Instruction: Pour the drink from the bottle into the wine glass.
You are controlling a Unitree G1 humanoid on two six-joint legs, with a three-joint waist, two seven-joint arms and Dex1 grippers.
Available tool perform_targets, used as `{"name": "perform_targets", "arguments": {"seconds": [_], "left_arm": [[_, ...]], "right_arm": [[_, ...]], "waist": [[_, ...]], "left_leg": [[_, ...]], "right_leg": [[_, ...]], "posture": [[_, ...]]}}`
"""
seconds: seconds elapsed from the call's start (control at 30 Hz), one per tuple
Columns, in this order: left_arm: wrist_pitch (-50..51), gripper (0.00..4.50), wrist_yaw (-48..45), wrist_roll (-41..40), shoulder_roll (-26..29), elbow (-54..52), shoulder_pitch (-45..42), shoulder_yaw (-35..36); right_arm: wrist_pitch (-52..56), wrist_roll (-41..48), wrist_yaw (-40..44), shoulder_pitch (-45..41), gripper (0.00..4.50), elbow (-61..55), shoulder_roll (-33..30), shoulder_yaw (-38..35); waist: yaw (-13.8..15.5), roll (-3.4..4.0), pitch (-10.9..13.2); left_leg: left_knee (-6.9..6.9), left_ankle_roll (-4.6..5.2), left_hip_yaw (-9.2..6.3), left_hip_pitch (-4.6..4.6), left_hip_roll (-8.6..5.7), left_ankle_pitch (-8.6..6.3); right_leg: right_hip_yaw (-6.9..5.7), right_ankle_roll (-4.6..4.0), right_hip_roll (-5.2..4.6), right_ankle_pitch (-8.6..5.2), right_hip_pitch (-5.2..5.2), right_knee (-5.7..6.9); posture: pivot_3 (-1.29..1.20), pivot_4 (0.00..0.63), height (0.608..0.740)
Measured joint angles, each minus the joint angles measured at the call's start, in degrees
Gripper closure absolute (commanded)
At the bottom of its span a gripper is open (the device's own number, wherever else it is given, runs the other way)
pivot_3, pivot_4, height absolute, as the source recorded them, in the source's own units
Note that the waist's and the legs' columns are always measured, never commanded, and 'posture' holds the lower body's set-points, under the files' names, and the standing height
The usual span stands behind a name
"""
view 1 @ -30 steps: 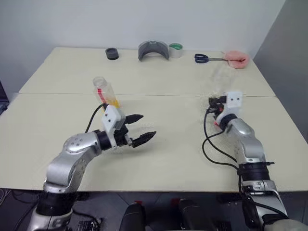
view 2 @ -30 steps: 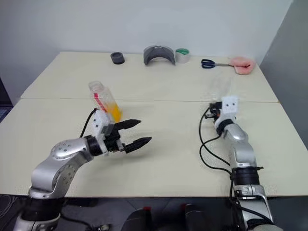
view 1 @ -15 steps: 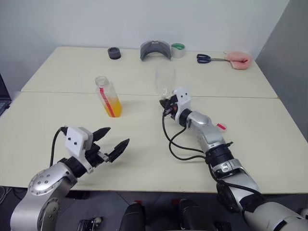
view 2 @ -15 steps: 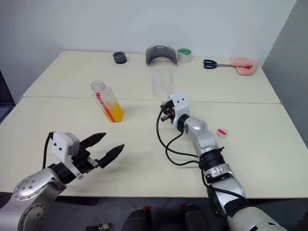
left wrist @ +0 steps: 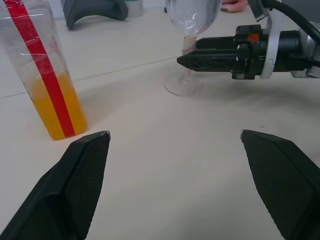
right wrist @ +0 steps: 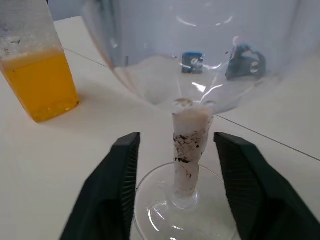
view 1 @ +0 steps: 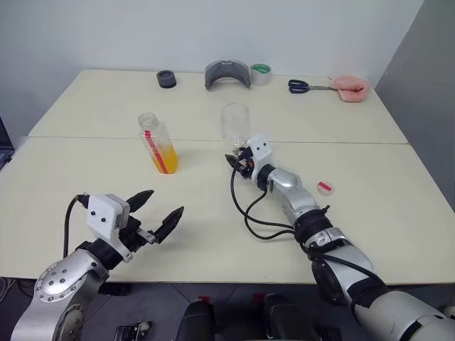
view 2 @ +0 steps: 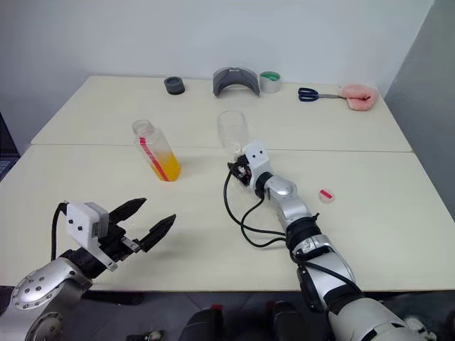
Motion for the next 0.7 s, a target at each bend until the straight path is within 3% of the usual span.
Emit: {"name": "perform_targets", "arguments": {"seconds": [0.07, 0.1, 0.33, 0.47, 0.6, 0.7], "left_arm": [[-0.2, 0.00, -0.3, 0.2, 0.6, 1.3, -1.6, -0.4], [-0.2, 0.00, -0.5, 0.3, 0.9, 1.7, -2.2, -0.5], [-0.5, 0.00, 0.2, 1.5, 1.4, 8.2, -5.8, 0.1], [-1.2, 0.00, 1.9, 2.7, 0.7, 11.6, -7.4, 0.4], [-2.1, 0.00, 3.9, 3.1, -0.2, 13.8, -10.8, 0.6], [-3.4, 0.00, 4.9, 4.2, -0.6, 17.8, -13.9, 0.4]], "right_arm": [[0.2, 0.0, 0.1, 1.7, 0.14, -2.7, -0.6, 0.0], [0.5, 0.0, 0.1, 2.4, 0.02, -3.9, -0.9, 0.0], [13.3, 4.3, 6.9, 16.2, 0.02, -28.6, -10.7, -0.5], [28.1, 16.2, 13.8, 24.8, 0.02, -49.2, -19.8, -4.8], [42.3, 31.8, 20.0, 26.9, 0.02, -65.9, -29.3, -9.7], [49.7, 41.6, 20.3, 26.4, 0.02, -71.8, -30.9, -11.7]], "waist": [[0.1, 0.00, 0.0], [0.0, 0.00, 0.0], [0.3, 0.00, 0.0], [0.5, 0.02, 0.0], [0.3, 0.00, 0.0], [0.1, -0.03, 0.0]], "left_leg": [[0.00, 0.00, 0.01, 0.00, -0.01, 0.00], [0.00, 0.00, 0.02, 0.00, -0.01, 0.00], [-0.05, 0.00, 0.01, -0.01, -0.01, 0.00], [-0.04, 0.00, 0.02, 0.00, -0.01, 0.00], [-0.04, 0.01, -0.01, 0.03, 0.05, 0.00], [-0.03, 0.01, -0.04, 0.04, 0.08, 0.00]], "right_leg": [[0.01, 0.00, -0.01, 0.00, 0.01, -0.01], [0.02, 0.00, -0.01, 0.00, 0.01, -0.01], [0.00, 0.00, -0.04, 0.00, 0.01, -0.03], [0.03, 0.02, -0.03, -0.01, 0.01, -0.03], [0.02, 0.09, 0.07, -0.05, 0.04, -0.03], [0.03, 0.11, 0.16, -0.06, 0.04, -0.03]], "posture": [[0.00, 0.150, 0.740], [0.00, 0.150, 0.740], [0.00, 0.150, 0.740], [0.00, 0.150, 0.740], [0.00, 0.150, 0.740], [0.00, 0.150, 0.740]]}}
